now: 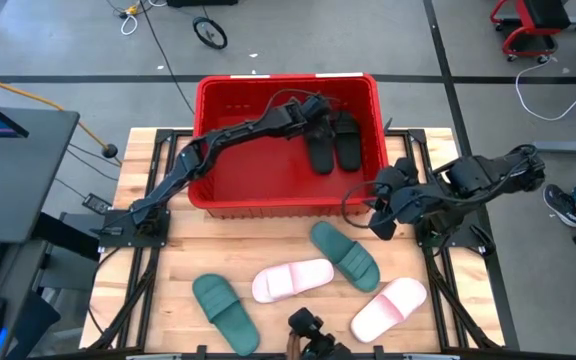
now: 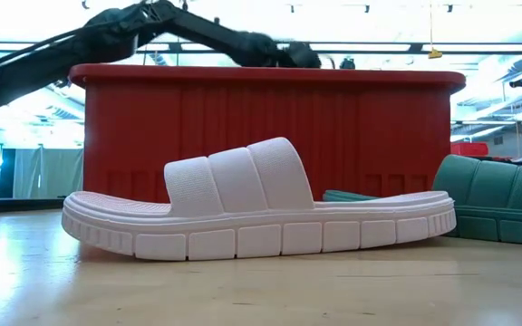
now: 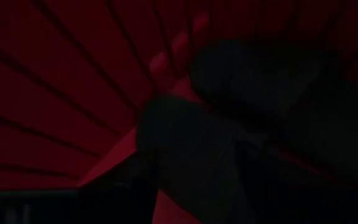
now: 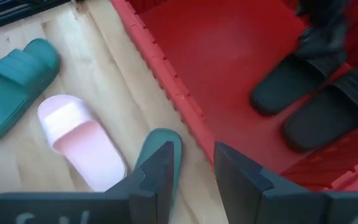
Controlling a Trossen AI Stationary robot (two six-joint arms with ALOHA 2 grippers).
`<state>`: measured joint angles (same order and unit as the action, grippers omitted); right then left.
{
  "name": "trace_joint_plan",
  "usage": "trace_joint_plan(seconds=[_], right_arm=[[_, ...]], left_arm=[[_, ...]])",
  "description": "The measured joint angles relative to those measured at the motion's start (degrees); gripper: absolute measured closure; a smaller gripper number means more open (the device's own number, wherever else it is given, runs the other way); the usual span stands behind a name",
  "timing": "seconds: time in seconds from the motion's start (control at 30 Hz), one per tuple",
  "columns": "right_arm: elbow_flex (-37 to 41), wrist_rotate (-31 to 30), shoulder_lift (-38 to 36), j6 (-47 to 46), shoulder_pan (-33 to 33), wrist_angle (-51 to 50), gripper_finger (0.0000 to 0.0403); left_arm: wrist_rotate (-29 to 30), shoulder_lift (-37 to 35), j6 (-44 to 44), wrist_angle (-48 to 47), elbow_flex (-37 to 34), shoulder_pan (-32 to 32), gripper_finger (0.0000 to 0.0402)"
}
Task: Pick and place slides into bin
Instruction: Put the right green slide into the container
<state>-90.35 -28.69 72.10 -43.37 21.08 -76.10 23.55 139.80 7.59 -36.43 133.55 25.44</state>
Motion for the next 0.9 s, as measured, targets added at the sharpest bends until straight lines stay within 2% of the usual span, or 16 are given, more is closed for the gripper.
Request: trace_joint_plan(seconds=[0.17, 0.27, 0.4, 0.57, 0.67, 0.9], right_arm=[[1.4, 0.9, -0.1, 1.7, 3.6, 0.3, 0.0283], [4.6, 4.6, 0.0, 3.6, 6.7, 0.9, 0.0283], [12.9, 9.8, 0.0, 8.0, 11.5, 5.9, 0.0283], [25.7, 16.3, 0.0, 12.3, 15.7, 21.7, 0.0283], [32.0, 17.6, 0.0, 13.5, 17.5, 28.6, 0.0283], [43.0, 20.1, 0.0, 16.4, 20.7, 29.7, 0.0277]], left_arm=[[0.1, -5.9, 1.0, 2.6, 1.3, -1.6, 0.0204], [-0.3, -10.9, 0.8, 3.5, 1.4, -3.2, 0.0211], [-4.9, -17.1, 2.6, 3.3, 1.5, -5.7, 0.0218], [-10.4, -24.0, 5.5, 0.2, 1.5, -10.1, 0.0223], [-10.8, -27.1, 5.3, -2.1, 1.5, -13.6, 0.0223], [-10.7, -30.5, 7.8, -7.1, 1.4, -21.3, 0.0220]])
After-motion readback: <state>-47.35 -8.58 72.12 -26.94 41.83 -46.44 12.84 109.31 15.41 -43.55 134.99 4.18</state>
